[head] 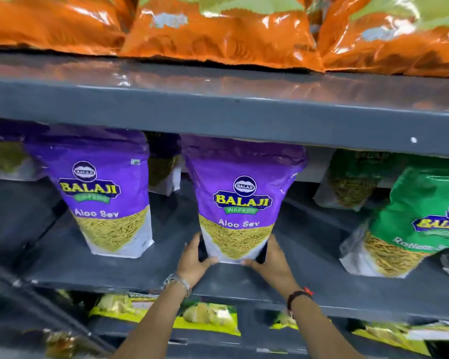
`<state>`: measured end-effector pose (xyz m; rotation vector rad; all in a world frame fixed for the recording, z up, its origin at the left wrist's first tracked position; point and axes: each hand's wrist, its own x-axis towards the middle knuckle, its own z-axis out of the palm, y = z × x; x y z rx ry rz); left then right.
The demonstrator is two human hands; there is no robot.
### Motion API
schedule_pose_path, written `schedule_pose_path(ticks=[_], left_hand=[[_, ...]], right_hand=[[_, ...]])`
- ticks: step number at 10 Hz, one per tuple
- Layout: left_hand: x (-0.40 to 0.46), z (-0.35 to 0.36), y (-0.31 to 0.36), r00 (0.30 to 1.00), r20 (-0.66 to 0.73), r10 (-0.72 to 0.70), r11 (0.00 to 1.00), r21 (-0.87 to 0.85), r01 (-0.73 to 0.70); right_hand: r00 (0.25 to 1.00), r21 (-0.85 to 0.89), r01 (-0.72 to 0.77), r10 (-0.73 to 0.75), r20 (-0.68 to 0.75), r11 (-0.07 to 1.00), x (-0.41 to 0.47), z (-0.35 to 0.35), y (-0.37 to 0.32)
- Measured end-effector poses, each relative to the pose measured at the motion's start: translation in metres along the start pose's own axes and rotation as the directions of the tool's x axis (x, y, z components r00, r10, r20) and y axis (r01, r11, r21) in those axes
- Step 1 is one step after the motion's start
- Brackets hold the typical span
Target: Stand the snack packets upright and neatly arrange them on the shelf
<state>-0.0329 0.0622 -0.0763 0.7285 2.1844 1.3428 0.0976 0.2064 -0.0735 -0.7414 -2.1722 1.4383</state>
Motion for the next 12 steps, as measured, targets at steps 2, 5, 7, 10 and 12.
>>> schedule_pose_path(ticks=[2,5,7,10,12], left_hand=[[-0.002,0.001,-0.006,0.998,-0.055,0.039,0.981,0.191,-0.028],[-0.003,0.000,-0.005,0.994,-0.104,0.019,0.987,0.160,-0.003],[-0.004,0.000,-0.002,0.995,-0.094,0.016,0.985,0.175,0.001],[-0.004,-0.001,0.000,0.998,-0.059,0.004,0.977,0.215,0.009],[-0.011,-0.005,-0.003,0.995,-0.045,0.088,0.985,0.151,-0.081]], right_hand=[[0.997,-0.149,-0.052,0.044,-0.058,0.988,-0.009,0.005,0.004],[0.995,-0.272,-0.080,0.059,-0.085,0.959,-0.011,0.007,0.002],[0.993,-0.287,-0.102,0.082,-0.080,0.953,-0.012,0.006,0.000],[0.987,-0.278,-0.152,0.134,-0.084,0.948,-0.015,0.006,-0.004],[0.989,-0.228,-0.121,0.097,-0.112,0.966,-0.024,0.006,-0.008]])
